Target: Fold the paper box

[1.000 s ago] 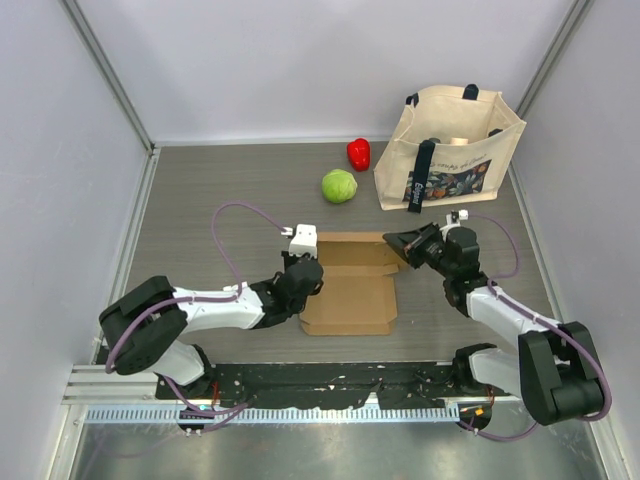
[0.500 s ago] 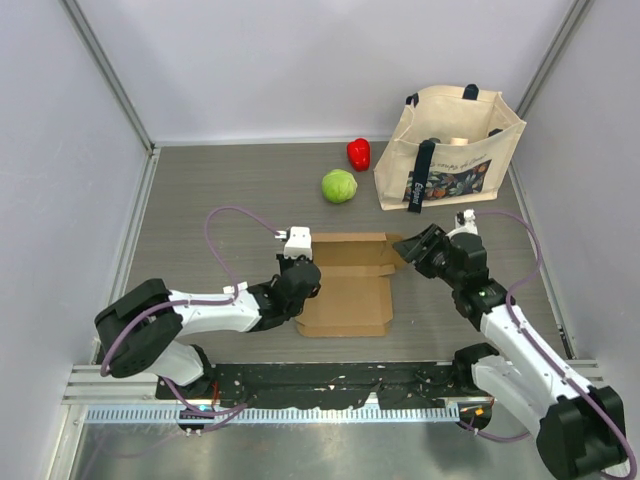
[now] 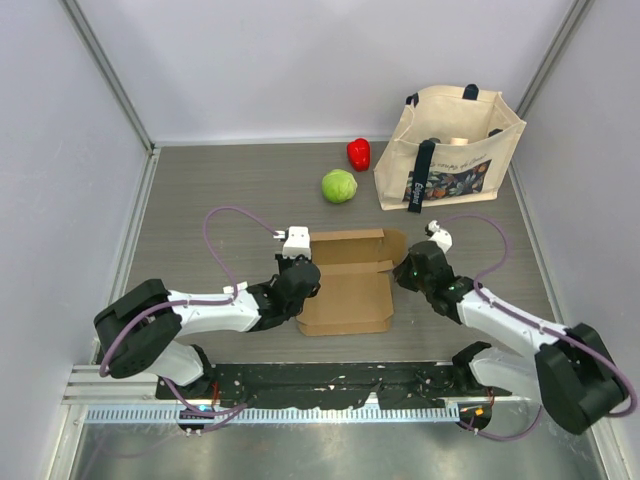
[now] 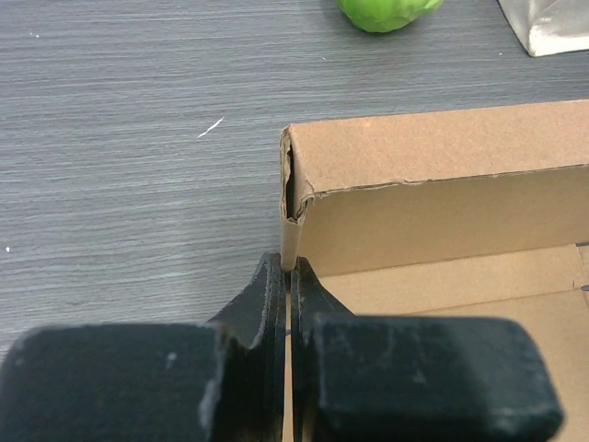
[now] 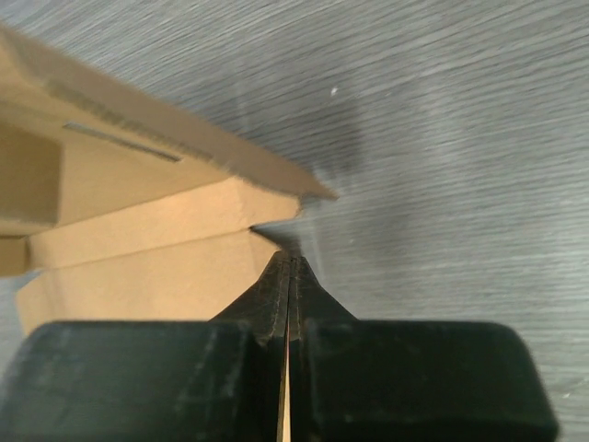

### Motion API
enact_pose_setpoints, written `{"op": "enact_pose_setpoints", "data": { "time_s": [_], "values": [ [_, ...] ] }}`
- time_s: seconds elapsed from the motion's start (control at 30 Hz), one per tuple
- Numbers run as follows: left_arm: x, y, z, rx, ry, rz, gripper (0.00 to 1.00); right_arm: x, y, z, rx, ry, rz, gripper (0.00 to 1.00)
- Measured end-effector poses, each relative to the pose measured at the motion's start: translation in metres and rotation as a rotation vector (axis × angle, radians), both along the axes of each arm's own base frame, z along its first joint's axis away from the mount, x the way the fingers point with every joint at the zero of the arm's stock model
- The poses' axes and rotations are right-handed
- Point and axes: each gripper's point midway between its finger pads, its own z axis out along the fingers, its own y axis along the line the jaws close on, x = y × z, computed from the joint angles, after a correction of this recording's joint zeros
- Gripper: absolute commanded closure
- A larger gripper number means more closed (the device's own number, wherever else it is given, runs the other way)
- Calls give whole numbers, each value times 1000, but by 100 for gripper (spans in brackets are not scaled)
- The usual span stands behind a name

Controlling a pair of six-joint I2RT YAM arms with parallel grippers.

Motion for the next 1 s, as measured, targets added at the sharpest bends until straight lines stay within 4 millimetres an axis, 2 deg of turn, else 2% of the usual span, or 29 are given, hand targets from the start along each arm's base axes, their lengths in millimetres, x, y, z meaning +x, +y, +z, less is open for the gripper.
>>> {"op": "enact_pose_setpoints", "data": {
  "time_s": [0.17,0.47,0.77,1.0],
  "values": [
    [0,2,-1,8,2,5,100,13,-6,-17,-62,8,-40,99],
    [0,2,-1,8,3,4,100,30,-6,-24,-85,-22,-70,99],
    [0,2,-1,8,2,4,100,38,-3,-24,-76,-46,-78,99],
    [0,2,-1,7,3,4,100,33,-9,-28,-110,-28,-101,99]
  ]
}}
